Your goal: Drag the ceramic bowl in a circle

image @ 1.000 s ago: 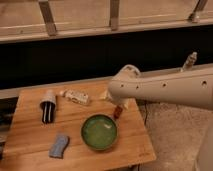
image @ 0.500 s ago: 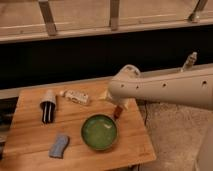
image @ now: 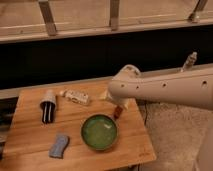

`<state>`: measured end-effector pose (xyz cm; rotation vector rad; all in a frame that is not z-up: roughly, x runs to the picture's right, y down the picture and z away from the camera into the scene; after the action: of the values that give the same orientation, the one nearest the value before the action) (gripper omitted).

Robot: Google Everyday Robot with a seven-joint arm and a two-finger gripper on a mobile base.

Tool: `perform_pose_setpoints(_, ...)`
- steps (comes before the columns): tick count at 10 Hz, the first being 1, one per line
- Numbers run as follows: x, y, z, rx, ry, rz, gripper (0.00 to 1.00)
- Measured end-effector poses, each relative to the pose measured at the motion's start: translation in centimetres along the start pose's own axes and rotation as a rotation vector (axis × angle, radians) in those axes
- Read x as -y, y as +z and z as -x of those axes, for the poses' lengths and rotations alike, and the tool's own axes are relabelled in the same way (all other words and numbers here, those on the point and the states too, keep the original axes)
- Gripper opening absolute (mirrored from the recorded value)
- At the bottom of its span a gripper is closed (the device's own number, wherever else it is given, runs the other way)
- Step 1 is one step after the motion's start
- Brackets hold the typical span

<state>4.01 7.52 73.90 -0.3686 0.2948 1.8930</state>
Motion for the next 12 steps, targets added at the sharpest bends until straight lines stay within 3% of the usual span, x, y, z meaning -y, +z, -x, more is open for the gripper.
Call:
perform_pose_setpoints(8,-0.1,0.1,-0.1,-0.003,-0.006,0.004,0.8)
perform_pose_setpoints(12,-0.9,1.3,-3.9,-0.062,-0.047,0.019,0.8)
